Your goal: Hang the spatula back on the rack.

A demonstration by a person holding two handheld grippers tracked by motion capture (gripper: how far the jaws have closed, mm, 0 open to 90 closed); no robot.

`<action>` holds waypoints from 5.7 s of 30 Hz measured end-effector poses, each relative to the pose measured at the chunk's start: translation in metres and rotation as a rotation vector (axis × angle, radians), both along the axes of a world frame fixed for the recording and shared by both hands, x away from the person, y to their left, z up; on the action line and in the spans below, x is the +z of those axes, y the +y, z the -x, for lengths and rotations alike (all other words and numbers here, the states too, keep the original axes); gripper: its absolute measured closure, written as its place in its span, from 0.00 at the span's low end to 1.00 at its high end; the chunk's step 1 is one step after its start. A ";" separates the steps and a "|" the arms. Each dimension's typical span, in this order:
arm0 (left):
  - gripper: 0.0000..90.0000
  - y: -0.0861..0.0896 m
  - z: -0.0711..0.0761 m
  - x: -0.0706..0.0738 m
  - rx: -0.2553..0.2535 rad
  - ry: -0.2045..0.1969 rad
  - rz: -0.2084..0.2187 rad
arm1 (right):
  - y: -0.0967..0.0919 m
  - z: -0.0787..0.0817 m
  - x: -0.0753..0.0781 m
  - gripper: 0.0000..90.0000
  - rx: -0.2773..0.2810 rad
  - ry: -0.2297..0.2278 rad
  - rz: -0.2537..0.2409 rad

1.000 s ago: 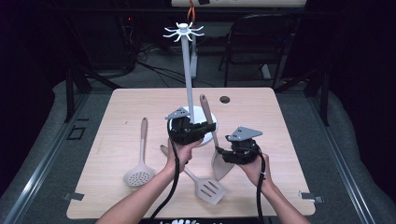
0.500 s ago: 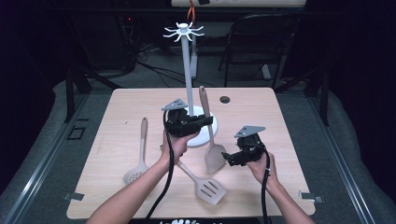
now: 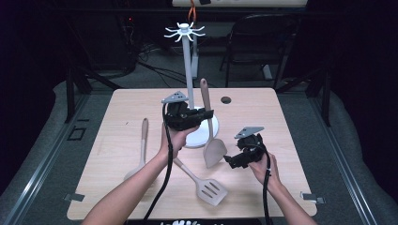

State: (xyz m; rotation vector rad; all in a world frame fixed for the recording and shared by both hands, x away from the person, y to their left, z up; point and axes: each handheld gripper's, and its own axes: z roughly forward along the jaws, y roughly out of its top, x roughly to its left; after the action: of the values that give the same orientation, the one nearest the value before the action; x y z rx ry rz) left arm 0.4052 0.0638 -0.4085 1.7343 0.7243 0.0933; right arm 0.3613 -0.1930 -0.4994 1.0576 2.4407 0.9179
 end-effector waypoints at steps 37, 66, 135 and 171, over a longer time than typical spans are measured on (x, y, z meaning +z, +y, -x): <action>0.85 0.023 -0.025 0.029 0.048 -0.044 -0.035 | 0.000 0.000 0.000 0.00 0.000 -0.008 0.002; 0.85 0.027 -0.043 0.068 0.029 -0.102 -0.096 | 0.001 0.001 0.001 0.00 0.007 -0.017 0.001; 0.85 0.030 -0.078 0.090 0.008 -0.127 -0.175 | 0.008 0.006 -0.001 0.01 0.045 -0.027 0.054; 0.81 0.043 -0.091 0.077 0.049 -0.066 -0.118 | 0.009 0.005 -0.004 0.01 0.066 -0.006 0.076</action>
State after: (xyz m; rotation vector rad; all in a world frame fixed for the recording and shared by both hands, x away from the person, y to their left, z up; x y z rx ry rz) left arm 0.4964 0.1072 -0.3316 1.8165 0.7252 0.2302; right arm 0.3559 -0.1841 -0.5034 0.9529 2.4977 0.8398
